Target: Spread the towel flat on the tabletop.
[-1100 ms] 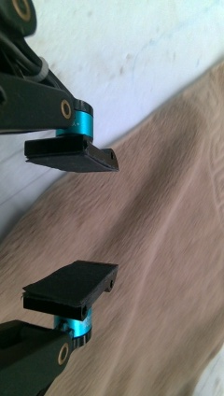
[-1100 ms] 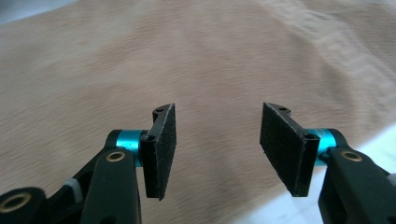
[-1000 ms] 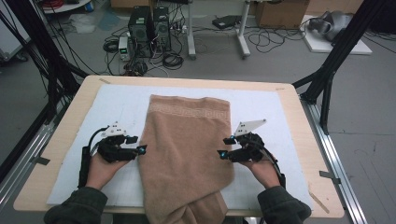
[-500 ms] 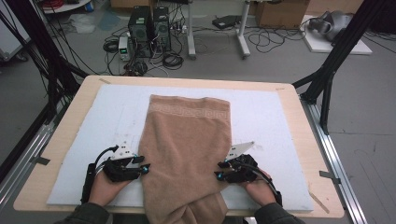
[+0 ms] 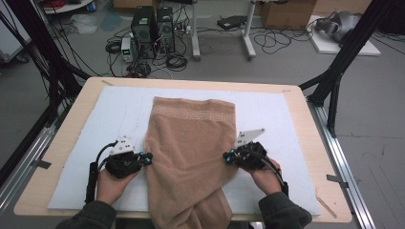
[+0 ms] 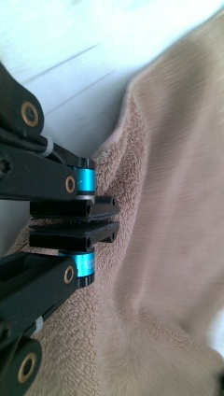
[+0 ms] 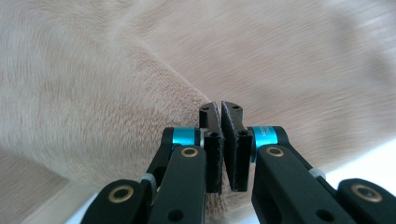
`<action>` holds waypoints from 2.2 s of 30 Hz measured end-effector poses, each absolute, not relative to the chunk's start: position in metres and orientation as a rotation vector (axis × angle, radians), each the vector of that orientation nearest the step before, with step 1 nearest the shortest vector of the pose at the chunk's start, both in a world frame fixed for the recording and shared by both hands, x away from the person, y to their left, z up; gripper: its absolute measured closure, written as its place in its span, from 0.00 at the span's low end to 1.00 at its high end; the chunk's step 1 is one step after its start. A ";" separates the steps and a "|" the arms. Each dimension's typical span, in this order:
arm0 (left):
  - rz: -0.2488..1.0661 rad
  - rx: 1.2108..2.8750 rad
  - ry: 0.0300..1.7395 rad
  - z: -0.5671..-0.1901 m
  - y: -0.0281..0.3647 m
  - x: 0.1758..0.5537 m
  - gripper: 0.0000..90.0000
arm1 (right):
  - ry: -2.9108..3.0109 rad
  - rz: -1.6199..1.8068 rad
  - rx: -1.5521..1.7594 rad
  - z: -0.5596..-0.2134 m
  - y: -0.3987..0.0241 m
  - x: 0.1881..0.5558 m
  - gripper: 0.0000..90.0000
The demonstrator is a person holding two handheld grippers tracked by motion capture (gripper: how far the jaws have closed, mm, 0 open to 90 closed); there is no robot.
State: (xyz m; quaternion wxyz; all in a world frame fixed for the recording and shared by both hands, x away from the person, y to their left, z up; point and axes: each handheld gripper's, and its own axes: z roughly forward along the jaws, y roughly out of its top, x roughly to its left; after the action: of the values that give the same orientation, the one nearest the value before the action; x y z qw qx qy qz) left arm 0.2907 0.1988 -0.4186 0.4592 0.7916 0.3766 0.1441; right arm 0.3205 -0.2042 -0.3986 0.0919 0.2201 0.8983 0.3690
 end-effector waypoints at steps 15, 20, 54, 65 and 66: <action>0.360 1.947 1.017 -0.422 0.192 0.337 0.74 | 2.660 1.064 0.844 -0.411 -0.214 0.368 0.83; 0.378 1.971 0.960 -0.413 0.203 0.319 0.63 | 2.599 1.158 0.778 -0.398 -0.220 0.343 0.70; 0.291 1.793 0.876 -0.403 0.190 0.290 0.95 | 2.624 1.131 0.679 -0.373 -0.195 0.335 0.89; 0.318 1.892 1.032 -0.427 0.157 0.359 0.94 | 2.643 0.993 0.920 -0.412 -0.196 0.393 0.89; 0.304 1.911 1.040 -0.431 0.157 0.363 0.94 | 2.645 0.999 0.946 -0.419 -0.195 0.397 0.88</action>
State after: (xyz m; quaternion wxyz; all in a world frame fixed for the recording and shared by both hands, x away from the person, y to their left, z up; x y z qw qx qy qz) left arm 0.3632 0.1569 -0.4314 0.4552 0.7745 0.4217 0.1232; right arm 0.3974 -0.1951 -0.4190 0.0797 0.3163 0.8843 0.3340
